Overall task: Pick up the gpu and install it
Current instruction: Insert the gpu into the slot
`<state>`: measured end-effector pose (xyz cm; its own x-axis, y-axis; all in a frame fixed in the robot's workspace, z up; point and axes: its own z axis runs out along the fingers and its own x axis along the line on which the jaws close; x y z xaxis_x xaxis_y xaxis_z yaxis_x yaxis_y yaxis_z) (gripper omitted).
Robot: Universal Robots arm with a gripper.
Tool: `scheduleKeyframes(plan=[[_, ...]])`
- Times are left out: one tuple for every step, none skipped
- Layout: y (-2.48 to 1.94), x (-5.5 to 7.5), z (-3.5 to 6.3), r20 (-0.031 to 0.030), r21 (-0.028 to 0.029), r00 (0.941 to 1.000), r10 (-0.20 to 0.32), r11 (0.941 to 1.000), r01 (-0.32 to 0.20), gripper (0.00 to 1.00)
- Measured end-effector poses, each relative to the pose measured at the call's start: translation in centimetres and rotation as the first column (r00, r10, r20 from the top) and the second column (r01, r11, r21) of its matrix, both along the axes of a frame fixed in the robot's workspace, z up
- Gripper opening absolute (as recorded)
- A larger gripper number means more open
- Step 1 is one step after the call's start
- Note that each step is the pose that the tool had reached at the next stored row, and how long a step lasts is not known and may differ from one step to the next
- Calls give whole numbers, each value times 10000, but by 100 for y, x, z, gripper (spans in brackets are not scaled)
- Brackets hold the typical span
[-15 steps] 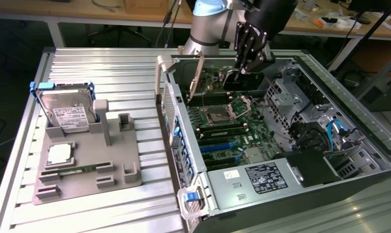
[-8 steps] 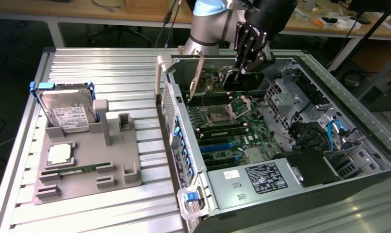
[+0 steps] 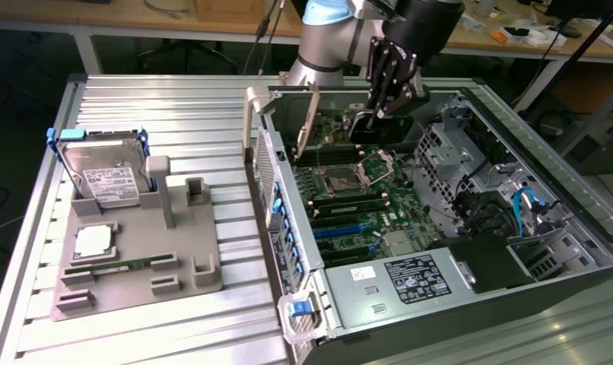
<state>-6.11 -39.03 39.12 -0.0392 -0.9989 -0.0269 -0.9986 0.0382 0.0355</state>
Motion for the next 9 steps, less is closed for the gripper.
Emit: scheduleKeyframes(plan=[[0, 0, -15, 0, 0, 10000, 0, 10000, 0, 27], [0, 0, -30, 0, 0, 10000, 0, 10000, 0, 27], [0, 0, -48, 2, -1, 10000, 0, 10000, 0, 27], [0, 0, -66, 3, -1, 10000, 1, 10000, -1, 27], [-1, 0, -84, 3, 0, 10000, 1, 10000, -1, 27], [-2, 0, -102, 3, 0, 10000, -1, 10000, 1, 27], [-4, 0, -120, 3, -1, 10000, -1, 10000, 1, 27], [-6, 0, -139, 3, 0, 10000, 0, 10000, 0, 27], [-8, 1, -157, 4, 0, 10000, 0, 10000, 0, 27]])
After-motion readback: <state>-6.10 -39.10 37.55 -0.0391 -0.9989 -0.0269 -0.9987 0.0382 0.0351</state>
